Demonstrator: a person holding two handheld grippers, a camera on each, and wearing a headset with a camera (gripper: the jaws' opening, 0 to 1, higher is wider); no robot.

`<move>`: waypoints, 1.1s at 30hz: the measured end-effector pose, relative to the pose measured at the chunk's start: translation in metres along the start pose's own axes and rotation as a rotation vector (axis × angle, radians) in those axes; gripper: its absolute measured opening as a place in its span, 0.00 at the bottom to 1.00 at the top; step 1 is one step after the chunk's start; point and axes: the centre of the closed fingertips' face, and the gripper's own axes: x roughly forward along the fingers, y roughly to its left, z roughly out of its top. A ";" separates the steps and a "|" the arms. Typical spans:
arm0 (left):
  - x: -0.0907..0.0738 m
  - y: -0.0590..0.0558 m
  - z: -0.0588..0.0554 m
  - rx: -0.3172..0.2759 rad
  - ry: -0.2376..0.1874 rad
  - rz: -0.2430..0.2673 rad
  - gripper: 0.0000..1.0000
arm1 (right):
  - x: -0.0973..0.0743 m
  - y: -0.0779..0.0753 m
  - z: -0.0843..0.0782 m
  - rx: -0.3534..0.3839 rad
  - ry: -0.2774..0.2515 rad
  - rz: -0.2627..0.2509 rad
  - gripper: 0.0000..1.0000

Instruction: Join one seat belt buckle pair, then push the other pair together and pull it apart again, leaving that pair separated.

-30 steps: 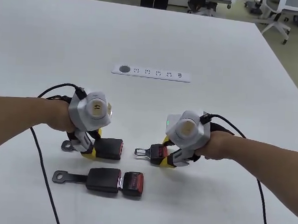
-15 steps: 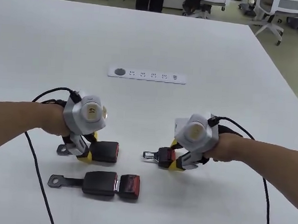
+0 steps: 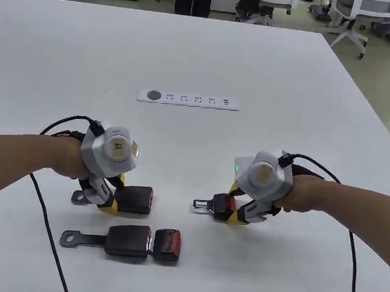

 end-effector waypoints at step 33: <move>-0.011 0.003 -0.001 -0.011 -0.014 0.009 0.42 | -0.011 0.001 -0.006 0.020 -0.056 -0.026 0.45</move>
